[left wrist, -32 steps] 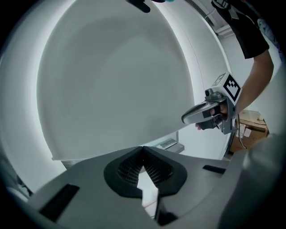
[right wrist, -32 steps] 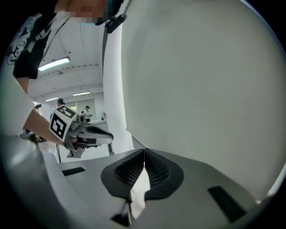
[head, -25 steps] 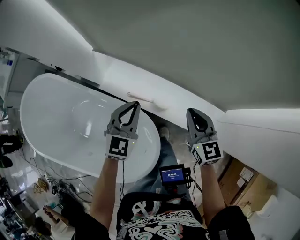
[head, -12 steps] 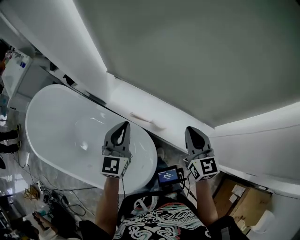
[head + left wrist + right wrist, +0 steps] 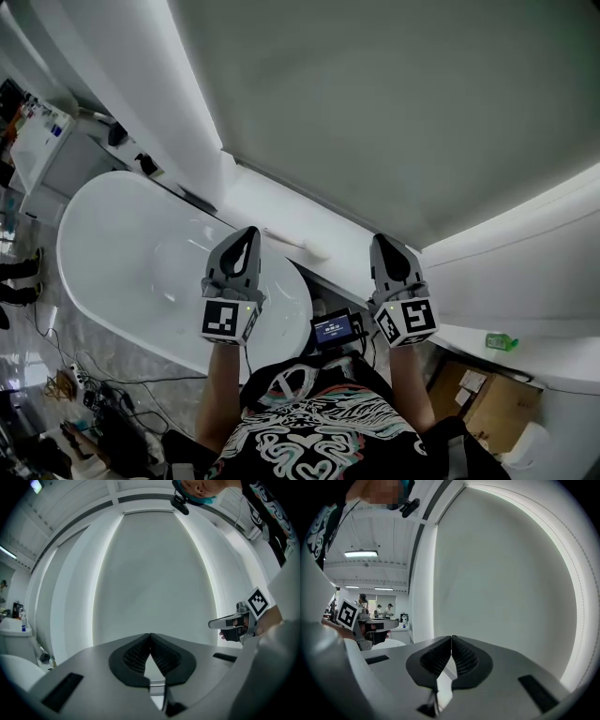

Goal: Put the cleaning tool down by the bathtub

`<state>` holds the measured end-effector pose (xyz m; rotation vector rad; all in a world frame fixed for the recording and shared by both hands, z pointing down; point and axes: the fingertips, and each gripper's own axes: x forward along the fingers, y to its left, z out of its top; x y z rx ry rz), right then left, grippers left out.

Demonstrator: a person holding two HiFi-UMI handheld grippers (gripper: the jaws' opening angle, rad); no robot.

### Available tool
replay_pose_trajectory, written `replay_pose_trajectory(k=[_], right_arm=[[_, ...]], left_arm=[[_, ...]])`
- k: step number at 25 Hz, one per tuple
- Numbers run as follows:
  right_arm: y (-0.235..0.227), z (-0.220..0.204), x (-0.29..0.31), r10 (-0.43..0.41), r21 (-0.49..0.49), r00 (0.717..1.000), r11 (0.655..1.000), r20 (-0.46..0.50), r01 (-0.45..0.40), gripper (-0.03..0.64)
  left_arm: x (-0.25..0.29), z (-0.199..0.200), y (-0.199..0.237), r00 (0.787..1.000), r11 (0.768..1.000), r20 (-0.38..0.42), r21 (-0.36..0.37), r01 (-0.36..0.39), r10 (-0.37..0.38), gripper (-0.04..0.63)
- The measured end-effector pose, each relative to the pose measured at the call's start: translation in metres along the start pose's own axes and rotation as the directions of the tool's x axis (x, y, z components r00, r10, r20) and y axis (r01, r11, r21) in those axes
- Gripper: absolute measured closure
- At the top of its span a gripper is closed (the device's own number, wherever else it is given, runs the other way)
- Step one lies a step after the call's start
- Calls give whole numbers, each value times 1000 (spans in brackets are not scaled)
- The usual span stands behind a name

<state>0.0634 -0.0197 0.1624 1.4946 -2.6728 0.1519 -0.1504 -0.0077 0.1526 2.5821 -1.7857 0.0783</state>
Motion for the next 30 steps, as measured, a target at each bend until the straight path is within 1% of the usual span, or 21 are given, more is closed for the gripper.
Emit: replay_pose_trajectory(k=[4,7,11,15,18,30], right_arm=[[-2,16,-4,-9,-19,1000,1000,22,9,589],[-2,20,-5,-5,-32,1000,999,25,6,589],[-2,26,-1,-8,-29,999,1000,34,9,589],[-9,23,-2,-9,0,999,1000,32,9,589],[-13,18,-3,-1,5,999,1000,32,1,589],[-24,13,3,0,10,1000,1000,24,0,589]], left_arm=[[-4,16,2,999,1000,44,-12,-11,11,578],[-4,21,7,998,1000,58,0,-24,24,578],[-3,23,15,998,999,50,-1,-37,37,578],[0,25,11,998,999,50,15,-40,39,578],[4,24,7,998,999,55,4,-42,41,578],[18,13,0,999,1000,32,1,-16,16,578]])
